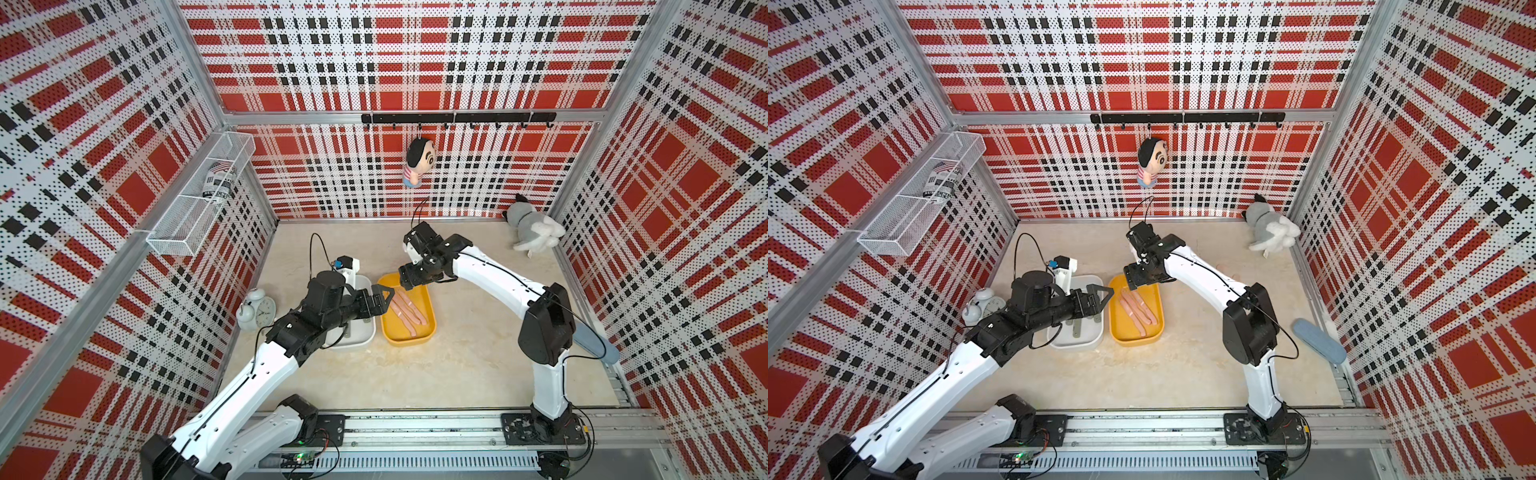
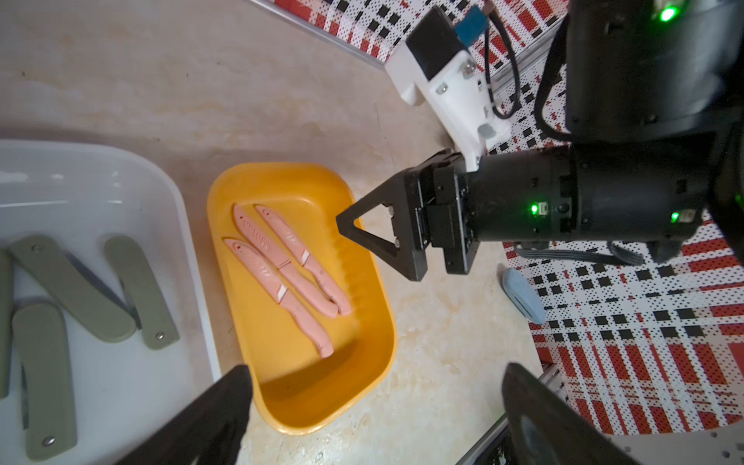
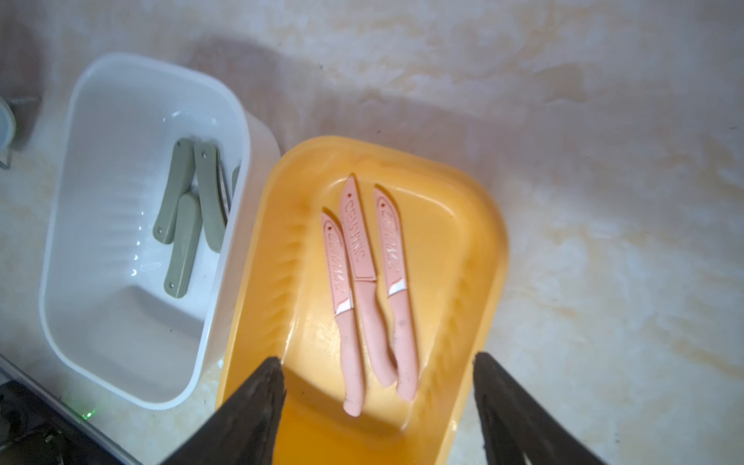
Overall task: Place the fruit knives into the storage box by color
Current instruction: Place the fruit knife in the storage box, then pick up the fruit knife from the center of the board.
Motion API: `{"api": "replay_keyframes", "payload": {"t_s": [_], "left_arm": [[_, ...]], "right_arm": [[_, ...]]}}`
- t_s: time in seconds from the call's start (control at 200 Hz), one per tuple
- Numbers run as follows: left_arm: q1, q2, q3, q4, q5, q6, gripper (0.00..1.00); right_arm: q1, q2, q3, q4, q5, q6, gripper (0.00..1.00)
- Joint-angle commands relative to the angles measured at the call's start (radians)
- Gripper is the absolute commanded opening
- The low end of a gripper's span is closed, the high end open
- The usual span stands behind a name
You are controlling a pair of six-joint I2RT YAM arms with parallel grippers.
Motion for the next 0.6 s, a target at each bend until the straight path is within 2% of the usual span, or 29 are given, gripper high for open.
{"api": "replay_keyframes", "payload": {"t_s": [0.0,0.311,0.596], "left_arm": [[-0.009,0.069,0.066,0.078,0.018,0.024,0.98],[-0.073,0.291,0.218,0.210,0.040,0.039,0.98],[-0.162,0.499,0.360,0.271,0.017,0.048,0.98]], "right_arm": [[-0.071,-0.068,-0.049,0.035,0.033,0.013,0.77],[-0.279,-0.142,-0.133,0.067,0.049,-0.003,0.77],[-0.437,-0.073,-0.147,0.087,0.077,-0.005,0.76]]}}
